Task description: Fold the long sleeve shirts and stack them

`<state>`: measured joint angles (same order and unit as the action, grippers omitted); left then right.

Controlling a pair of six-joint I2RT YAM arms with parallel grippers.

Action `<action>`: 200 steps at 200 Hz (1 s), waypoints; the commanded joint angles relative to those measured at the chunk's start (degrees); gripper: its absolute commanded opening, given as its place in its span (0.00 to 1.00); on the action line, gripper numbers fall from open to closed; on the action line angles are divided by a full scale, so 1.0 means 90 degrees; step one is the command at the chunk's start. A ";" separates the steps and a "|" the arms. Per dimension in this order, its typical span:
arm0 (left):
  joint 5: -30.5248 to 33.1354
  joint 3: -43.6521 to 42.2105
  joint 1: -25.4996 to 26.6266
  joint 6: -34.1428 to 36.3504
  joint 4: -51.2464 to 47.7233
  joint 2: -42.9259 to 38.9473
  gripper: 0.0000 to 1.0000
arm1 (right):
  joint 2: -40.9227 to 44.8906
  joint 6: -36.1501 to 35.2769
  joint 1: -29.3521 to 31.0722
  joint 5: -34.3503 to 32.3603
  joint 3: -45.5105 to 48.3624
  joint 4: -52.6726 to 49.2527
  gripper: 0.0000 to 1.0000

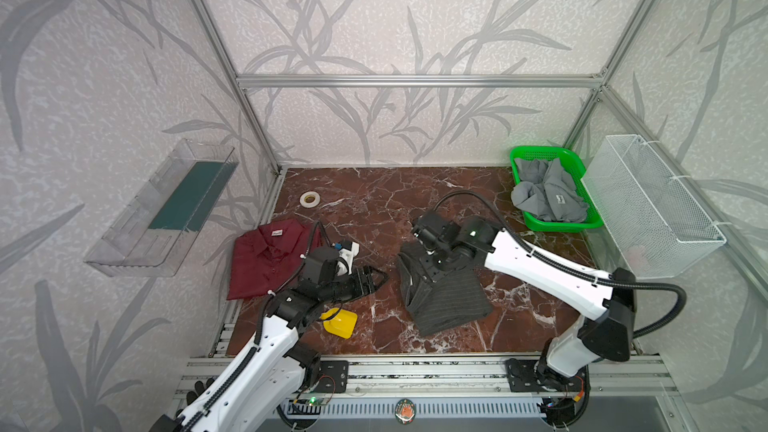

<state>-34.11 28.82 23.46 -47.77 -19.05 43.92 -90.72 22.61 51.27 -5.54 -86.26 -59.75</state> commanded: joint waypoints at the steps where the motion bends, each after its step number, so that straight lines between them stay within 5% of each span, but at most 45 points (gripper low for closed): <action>1: 0.0014 -0.0030 0.0293 -0.0300 0.0951 0.0301 0.68 | 0.0163 -0.0361 -0.0827 0.0754 0.0460 0.0686 0.38; 49: 0.0485 0.0203 0.1129 -0.0300 0.1599 0.1147 0.68 | -0.0954 -0.0649 -0.1933 0.1988 0.0656 0.1394 0.22; 114: 0.0818 0.0154 0.1524 -0.0395 0.1577 0.1127 0.68 | -0.1958 -0.0034 -0.2167 0.1289 0.1377 0.2150 0.12; 174: 0.0790 0.0437 0.1537 -0.0113 0.1169 0.1170 0.68 | -0.0935 0.1688 -0.3320 0.1126 0.3557 0.3341 0.01; 200: 0.0594 0.0590 0.1571 -0.0124 0.1316 0.1550 0.68 | -0.0259 0.2753 -0.3373 0.0977 0.4446 0.3638 0.09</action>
<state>-27.55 31.62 37.08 -49.67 -7.70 55.46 -96.07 35.99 21.02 7.44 -53.58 -27.59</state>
